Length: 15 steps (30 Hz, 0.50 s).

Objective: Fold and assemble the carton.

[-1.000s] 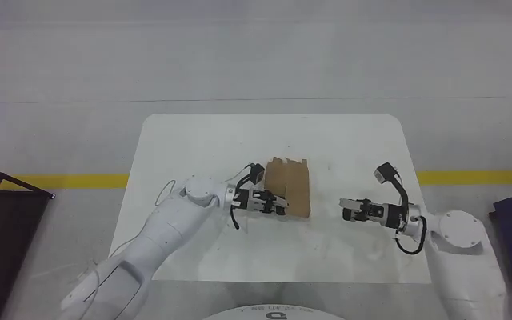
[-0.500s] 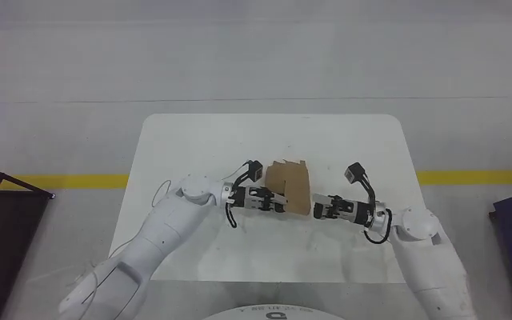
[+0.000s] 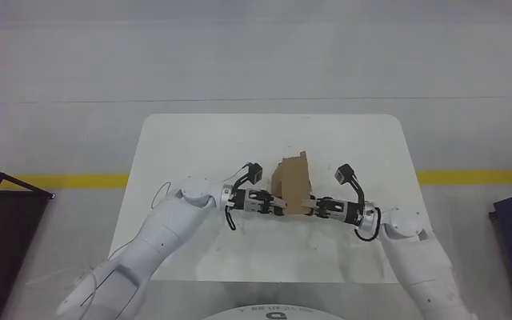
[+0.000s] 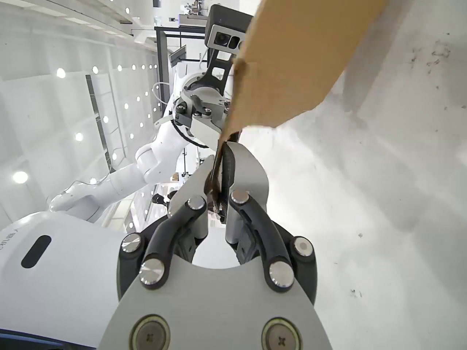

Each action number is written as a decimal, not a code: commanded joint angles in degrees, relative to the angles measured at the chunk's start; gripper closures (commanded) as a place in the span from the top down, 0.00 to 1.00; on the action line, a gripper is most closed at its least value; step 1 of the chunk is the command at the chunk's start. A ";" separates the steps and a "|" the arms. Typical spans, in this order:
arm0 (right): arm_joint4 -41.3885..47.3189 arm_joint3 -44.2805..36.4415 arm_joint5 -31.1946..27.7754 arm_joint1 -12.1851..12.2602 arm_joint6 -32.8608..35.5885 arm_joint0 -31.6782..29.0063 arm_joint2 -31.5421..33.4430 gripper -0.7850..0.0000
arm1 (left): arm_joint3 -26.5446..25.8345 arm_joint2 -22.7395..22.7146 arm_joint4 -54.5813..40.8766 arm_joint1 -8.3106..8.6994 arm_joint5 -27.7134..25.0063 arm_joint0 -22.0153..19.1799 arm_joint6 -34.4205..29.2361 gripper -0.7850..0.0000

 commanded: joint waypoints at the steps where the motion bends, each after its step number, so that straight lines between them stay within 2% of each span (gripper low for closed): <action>1: 0.08 0.31 -1.50 0.03 0.19 0.20 -0.32 0.00 | -0.24 0.00 0.31 0.06 0.09 0.10 0.10 0.00; 2: 0.29 0.54 -2.14 0.04 0.33 0.31 -0.47 0.00 | -0.35 -0.05 0.62 0.12 0.08 0.11 0.20 0.00; 3: 1.03 0.74 -2.87 0.04 0.76 0.43 -0.65 0.00 | -0.50 -0.28 0.73 0.21 0.00 0.19 0.44 0.26; 4: 1.76 0.95 -3.84 0.07 1.13 0.62 -0.57 0.00 | -0.83 -0.57 1.04 0.36 -0.21 0.32 0.69 0.44; 6: 1.76 1.00 -5.94 0.25 1.88 0.91 -0.14 0.00 | -1.85 -1.56 1.10 0.79 -0.62 0.96 0.85 0.49; 7: 2.08 1.00 -6.93 0.32 2.12 0.93 0.12 0.00 | -2.41 -2.31 1.34 1.12 -0.90 1.37 1.11 0.66; 8: 2.18 0.92 -7.67 0.39 2.41 0.99 0.32 0.00 | -2.86 -2.90 1.37 1.36 -1.10 1.74 1.27 1.00; 13: 0.70 -1.38 -15.35 1.11 4.07 0.69 2.88 0.00 | -7.48 -9.95 1.69 4.01 -2.67 6.29 3.33 1.00; 15: -0.69 -4.18 -16.86 1.54 2.57 -0.16 3.96 0.00 | -9.87 -13.48 2.48 5.21 -3.26 8.75 5.07 1.00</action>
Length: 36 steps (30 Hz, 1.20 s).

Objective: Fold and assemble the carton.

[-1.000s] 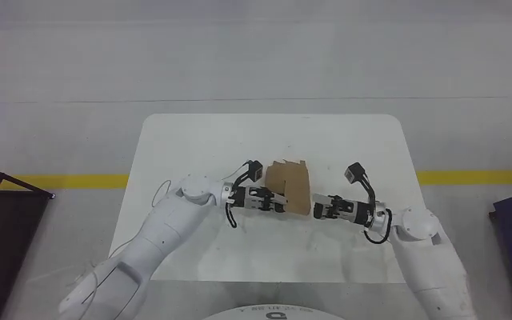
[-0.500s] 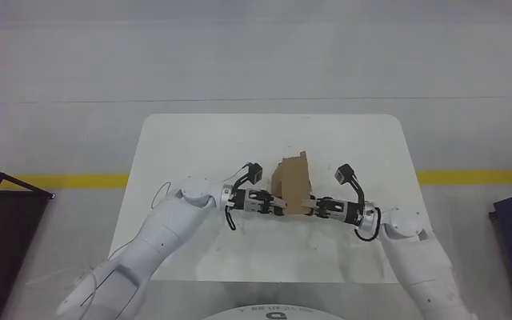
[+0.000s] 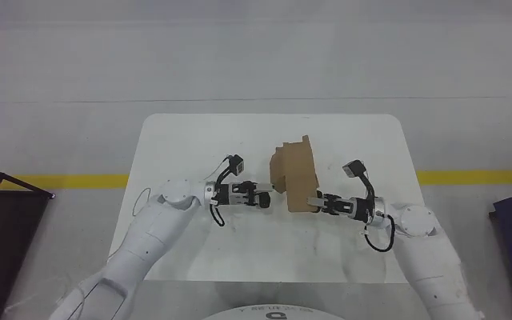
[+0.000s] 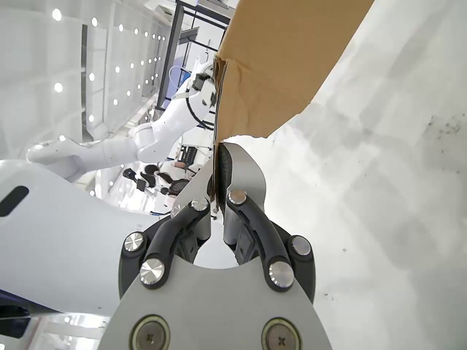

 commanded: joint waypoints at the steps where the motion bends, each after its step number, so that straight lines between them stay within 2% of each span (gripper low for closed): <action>1: -0.56 -2.69 -1.28 0.43 -1.44 -1.04 1.01 0.00 | -2.46 -3.70 1.31 1.16 -0.48 2.63 2.40 1.00; 6: -1.03 -8.41 -3.08 2.24 -3.24 -3.39 2.71 0.00 | -9.96 -10.35 7.52 3.33 -0.04 8.88 9.99 1.00; 10: 0.01 -9.10 -2.49 3.11 -2.66 -3.39 2.82 0.00 | -14.83 -12.05 11.16 4.05 1.18 11.86 13.49 1.00; 19: 0.01 -9.10 -2.49 3.11 -2.66 -3.39 2.82 0.00 | -15.91 -12.55 11.79 4.19 1.33 12.53 14.90 1.00; 22: -2.00 -12.50 -6.18 3.21 -6.34 -4.43 1.77 0.00 | -15.91 -12.55 11.79 4.19 1.33 12.53 14.90 1.00; 24: -6.96 -13.83 -9.68 3.76 -9.83 -5.35 1.81 0.00 | -15.91 -12.55 11.79 4.19 1.33 12.53 14.90 1.00; 30: -19.97 -14.70 -24.26 6.87 -24.41 -8.92 0.65 0.00 | -15.91 -12.55 11.79 4.19 1.33 12.53 14.90 1.00; 36: -28.36 -18.28 -24.26 9.63 -24.43 -9.52 2.53 0.00 | -15.91 -12.55 11.79 4.19 1.33 12.53 14.90 1.00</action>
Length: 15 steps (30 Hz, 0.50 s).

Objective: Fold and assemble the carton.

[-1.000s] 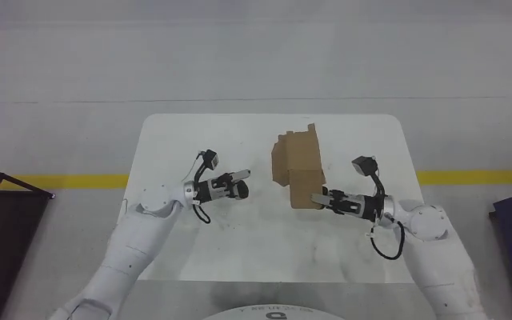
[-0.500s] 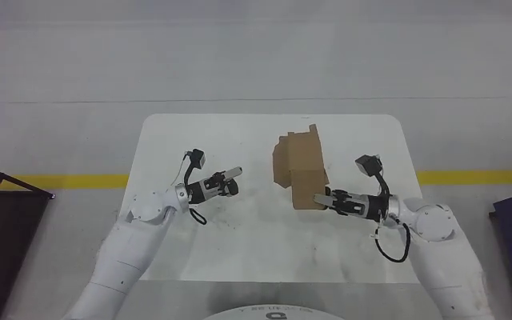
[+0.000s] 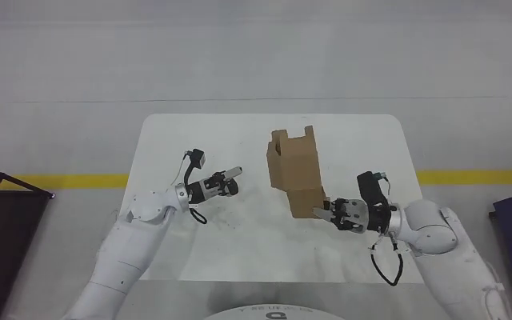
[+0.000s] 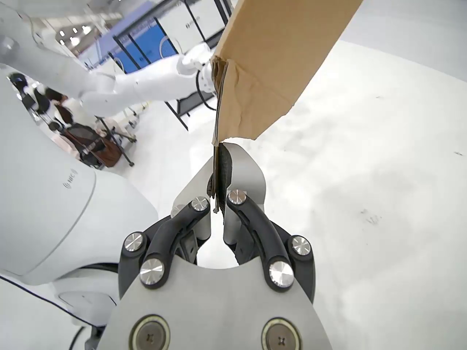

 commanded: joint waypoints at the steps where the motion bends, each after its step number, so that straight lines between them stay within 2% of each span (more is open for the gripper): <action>1: -1.00 -1.01 0.01 0.60 -0.02 -0.43 0.36 0.00 | 0.00 0.00 0.00 0.00 0.00 0.00 0.00 1.00; 7: -6.05 -0.87 0.01 2.35 -2.37 -1.20 1.64 0.00 | -1.29 -0.56 0.95 0.25 0.36 1.21 2.66 1.00; 15: -6.05 -0.87 0.01 2.35 -2.37 -1.20 1.64 0.00 | -2.76 -3.79 2.94 1.13 0.13 3.81 5.54 1.00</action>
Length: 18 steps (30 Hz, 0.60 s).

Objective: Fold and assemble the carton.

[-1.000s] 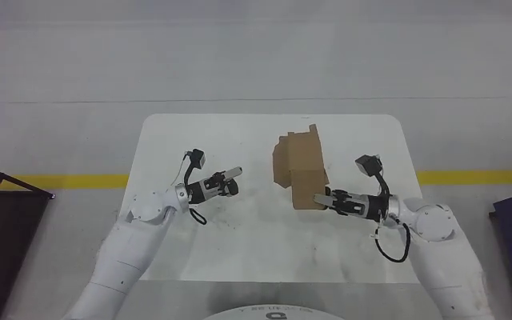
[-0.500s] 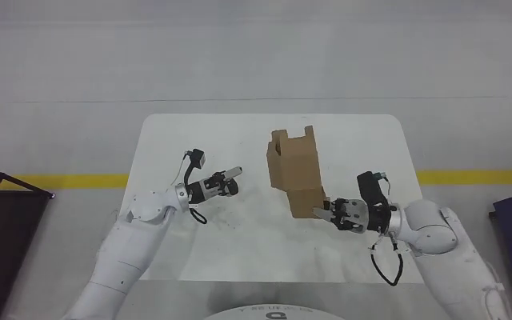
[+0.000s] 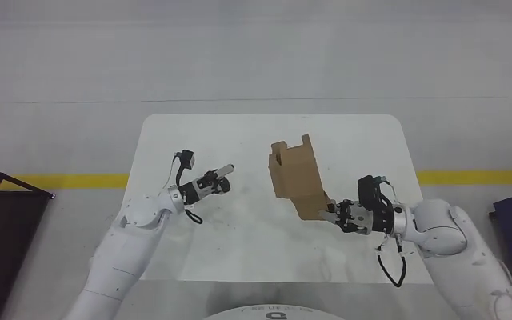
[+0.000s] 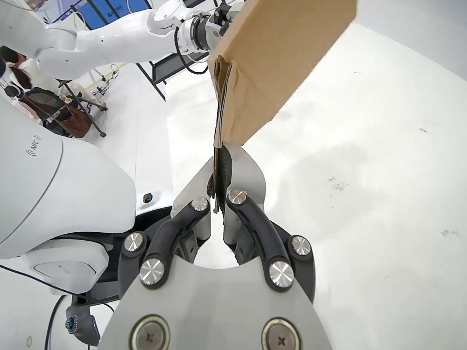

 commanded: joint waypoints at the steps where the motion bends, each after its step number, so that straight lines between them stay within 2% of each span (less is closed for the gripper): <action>1: 0.00 0.00 0.00 0.00 -0.01 0.00 0.00 0.00 | -0.36 -0.89 1.19 0.26 0.24 0.53 0.70 1.00; 8: -4.28 -6.00 0.00 0.39 -4.28 1.24 -2.49 0.00 | -3.05 -5.53 2.53 1.26 0.43 3.40 2.82 1.00; 12: -6.72 -8.45 0.00 1.76 -6.57 1.61 -4.92 0.00 | -4.22 -8.46 2.05 1.78 0.62 5.31 3.55 1.00; 18: -10.92 -9.13 0.00 4.62 -11.61 3.01 -8.52 0.00 | -6.22 -10.30 1.53 2.19 1.30 7.15 4.00 1.00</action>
